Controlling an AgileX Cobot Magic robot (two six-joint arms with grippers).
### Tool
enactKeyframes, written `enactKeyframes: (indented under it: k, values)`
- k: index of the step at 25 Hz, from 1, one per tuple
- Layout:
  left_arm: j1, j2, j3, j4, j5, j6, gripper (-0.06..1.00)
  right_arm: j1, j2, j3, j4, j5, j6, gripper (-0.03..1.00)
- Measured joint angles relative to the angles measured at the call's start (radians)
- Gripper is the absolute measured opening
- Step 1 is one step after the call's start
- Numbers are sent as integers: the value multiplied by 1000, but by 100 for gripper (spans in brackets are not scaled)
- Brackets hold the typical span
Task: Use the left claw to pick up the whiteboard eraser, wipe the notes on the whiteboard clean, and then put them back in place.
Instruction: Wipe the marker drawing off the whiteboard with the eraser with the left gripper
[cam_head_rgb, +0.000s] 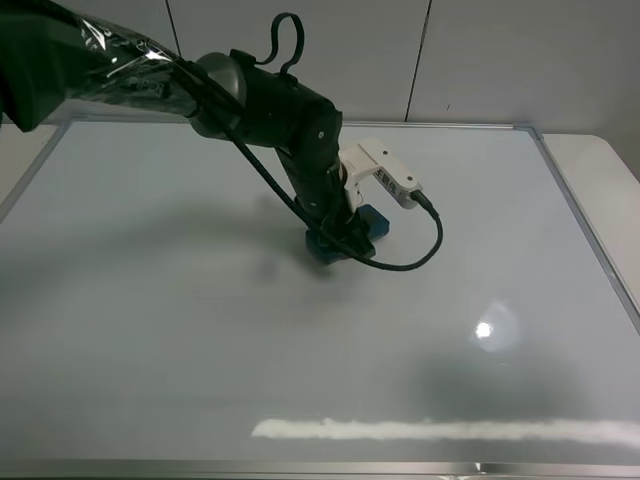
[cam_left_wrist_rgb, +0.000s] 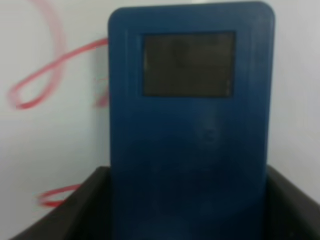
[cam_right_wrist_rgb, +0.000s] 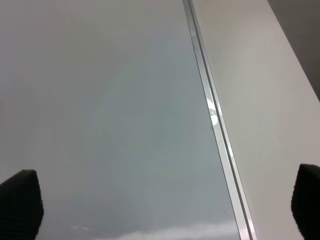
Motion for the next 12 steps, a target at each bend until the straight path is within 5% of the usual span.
enactKeyframes:
  k: [12]
  values:
    - [241, 0, -5, -2, -18, 18, 55, 0, 0, 0, 0, 0, 0, 99]
